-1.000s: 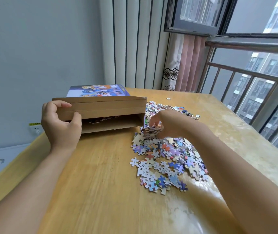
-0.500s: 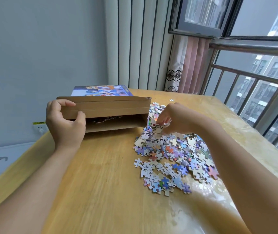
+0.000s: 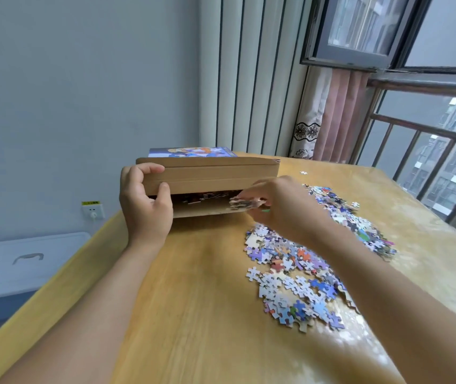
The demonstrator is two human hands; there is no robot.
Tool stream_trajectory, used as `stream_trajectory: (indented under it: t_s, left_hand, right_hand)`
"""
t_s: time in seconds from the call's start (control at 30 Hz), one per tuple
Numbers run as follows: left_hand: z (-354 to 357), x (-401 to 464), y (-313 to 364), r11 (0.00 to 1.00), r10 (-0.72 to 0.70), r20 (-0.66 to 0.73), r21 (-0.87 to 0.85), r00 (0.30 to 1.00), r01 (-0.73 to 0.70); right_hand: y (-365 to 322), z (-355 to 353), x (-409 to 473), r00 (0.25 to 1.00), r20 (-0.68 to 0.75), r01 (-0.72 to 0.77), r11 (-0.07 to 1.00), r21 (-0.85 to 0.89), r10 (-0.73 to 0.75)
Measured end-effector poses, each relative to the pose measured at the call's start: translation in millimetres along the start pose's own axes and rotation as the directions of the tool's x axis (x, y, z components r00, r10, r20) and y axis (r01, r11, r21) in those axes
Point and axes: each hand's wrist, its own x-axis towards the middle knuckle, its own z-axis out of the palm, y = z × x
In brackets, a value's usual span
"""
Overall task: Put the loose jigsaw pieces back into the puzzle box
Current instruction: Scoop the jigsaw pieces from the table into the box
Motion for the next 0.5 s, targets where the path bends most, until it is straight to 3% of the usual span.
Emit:
stream_trajectory:
  t_s: [0.2,0.5]
  left_hand:
    - [-2,4,0,0.998,0.03,-0.032,-0.053,0.999,-0.032]
    - [-2,6,3,0.996,0.003,-0.05,-0.091,0.999,-0.008]
  right_hand:
    - [-8,58,15,0.993,-0.093,-0.085,0.974,-0.208,0.067]
    - [-8,74,31,0.954,-0.252,-0.235,0.929,-0.287,0.164]
